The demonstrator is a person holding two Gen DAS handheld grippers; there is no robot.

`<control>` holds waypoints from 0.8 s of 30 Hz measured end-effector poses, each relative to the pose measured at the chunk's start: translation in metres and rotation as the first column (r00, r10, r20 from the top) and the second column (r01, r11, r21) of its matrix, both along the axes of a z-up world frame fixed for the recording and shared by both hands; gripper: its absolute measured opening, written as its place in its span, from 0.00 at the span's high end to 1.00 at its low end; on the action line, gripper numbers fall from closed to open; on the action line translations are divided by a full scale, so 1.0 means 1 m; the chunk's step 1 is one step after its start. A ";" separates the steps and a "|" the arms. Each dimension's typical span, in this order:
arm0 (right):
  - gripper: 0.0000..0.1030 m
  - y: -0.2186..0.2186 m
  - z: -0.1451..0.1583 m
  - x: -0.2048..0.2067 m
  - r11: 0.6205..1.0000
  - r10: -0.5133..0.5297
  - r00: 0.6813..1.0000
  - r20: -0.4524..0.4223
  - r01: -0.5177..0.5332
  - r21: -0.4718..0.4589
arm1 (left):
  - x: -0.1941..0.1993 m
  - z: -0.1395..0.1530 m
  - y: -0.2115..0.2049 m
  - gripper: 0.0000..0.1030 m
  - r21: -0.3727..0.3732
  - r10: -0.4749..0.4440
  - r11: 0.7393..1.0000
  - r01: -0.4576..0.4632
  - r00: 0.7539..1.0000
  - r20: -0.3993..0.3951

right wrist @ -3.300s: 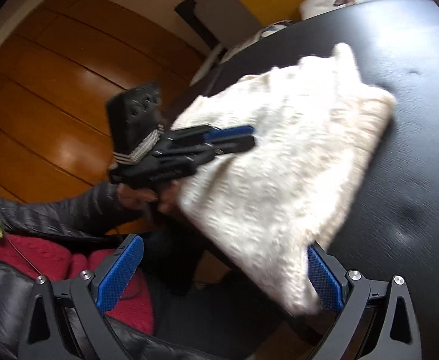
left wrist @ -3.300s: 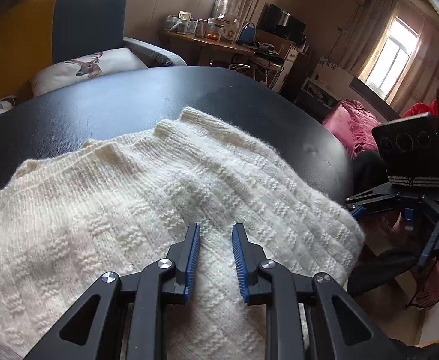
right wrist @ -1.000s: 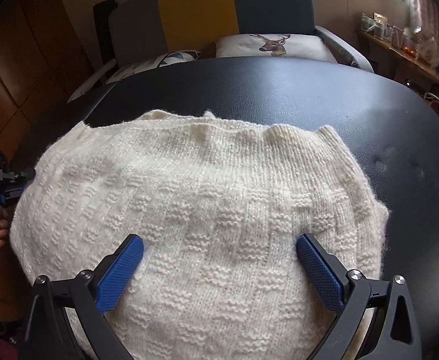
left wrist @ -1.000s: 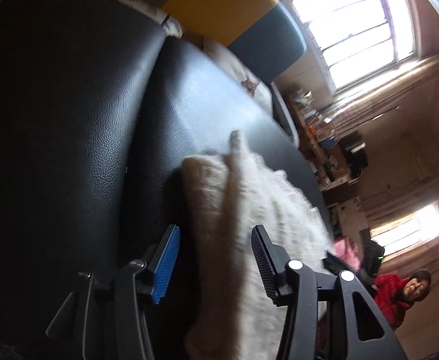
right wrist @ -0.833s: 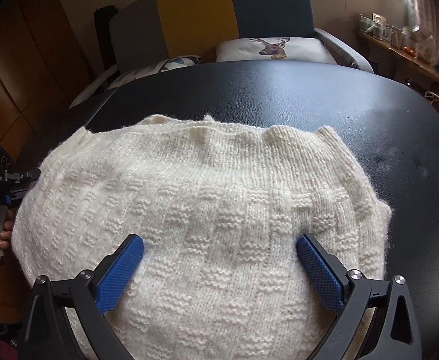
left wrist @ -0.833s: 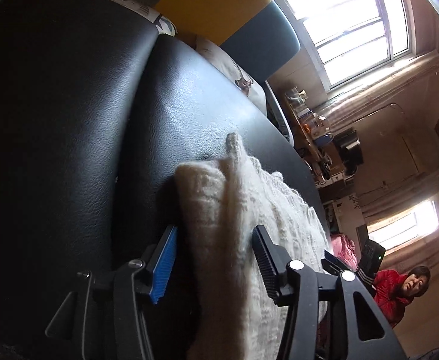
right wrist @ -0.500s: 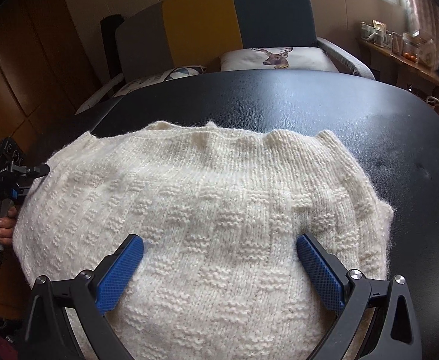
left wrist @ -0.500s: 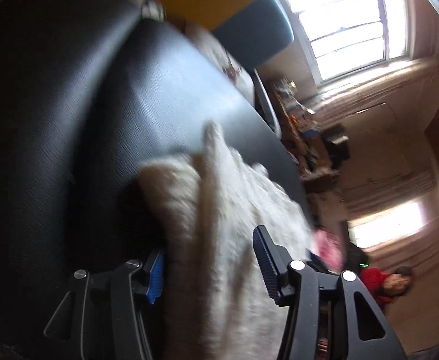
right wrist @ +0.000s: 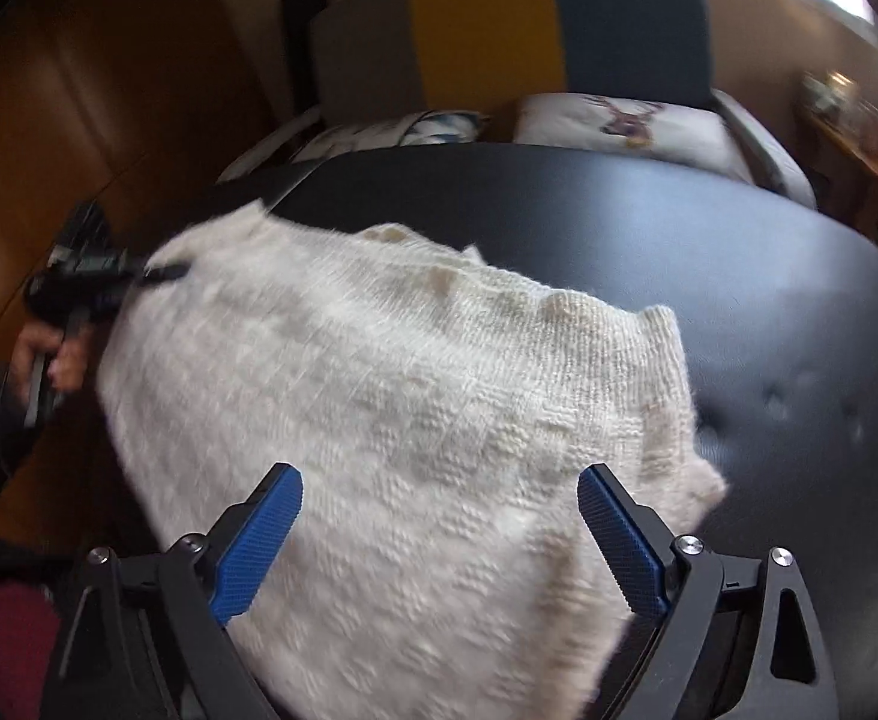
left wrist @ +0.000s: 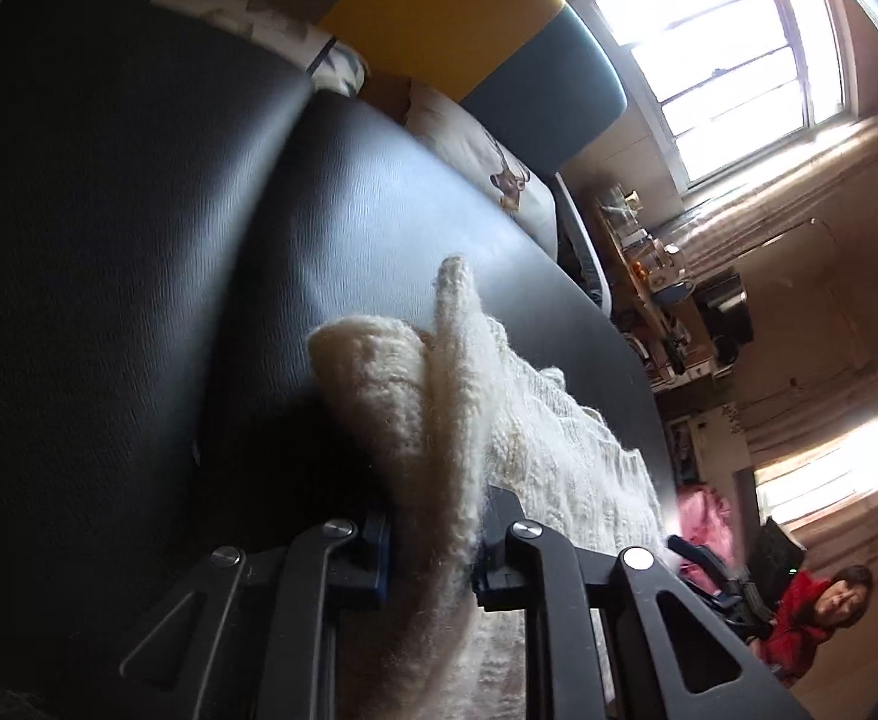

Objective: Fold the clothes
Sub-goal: 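Grasp the sweater edge with the left gripper and lift it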

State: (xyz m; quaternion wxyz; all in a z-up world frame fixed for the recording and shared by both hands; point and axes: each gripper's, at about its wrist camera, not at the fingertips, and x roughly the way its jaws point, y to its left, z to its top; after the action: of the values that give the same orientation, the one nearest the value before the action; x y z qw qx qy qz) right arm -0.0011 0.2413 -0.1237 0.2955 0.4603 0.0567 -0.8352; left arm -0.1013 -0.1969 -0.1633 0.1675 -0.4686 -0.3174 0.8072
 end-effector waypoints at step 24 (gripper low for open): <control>0.01 -0.009 -0.059 -0.003 0.962 0.218 0.974 0.068 -0.227 0.155 | 0.005 0.126 0.078 0.83 0.293 -0.062 0.953 0.078 0.996 -0.062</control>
State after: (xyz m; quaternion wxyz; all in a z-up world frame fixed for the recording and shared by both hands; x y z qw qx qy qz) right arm -0.0045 0.2320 -0.1826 0.3506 0.4941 0.1681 -0.7776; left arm -0.0966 -0.1191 -0.0369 0.2722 -0.4281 -0.4131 0.7563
